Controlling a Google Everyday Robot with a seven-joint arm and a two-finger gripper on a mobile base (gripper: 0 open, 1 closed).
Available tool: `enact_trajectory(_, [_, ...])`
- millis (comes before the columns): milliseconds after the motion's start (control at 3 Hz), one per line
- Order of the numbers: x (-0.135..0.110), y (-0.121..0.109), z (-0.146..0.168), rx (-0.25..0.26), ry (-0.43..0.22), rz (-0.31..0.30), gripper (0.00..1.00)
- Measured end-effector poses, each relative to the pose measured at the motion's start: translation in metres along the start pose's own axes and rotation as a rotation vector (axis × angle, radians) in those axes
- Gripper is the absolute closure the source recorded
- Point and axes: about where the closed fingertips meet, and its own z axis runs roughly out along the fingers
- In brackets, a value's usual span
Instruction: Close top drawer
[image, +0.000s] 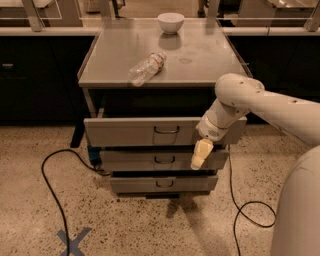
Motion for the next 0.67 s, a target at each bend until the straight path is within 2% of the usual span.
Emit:
enact_trajectory(333, [0.002,-0.018,0.008,-0.01,0.009,-0.003,0.0])
enact_trajectory(667, [0.005,-0.049,0.013,0.005,0.057,-0.006,0.0])
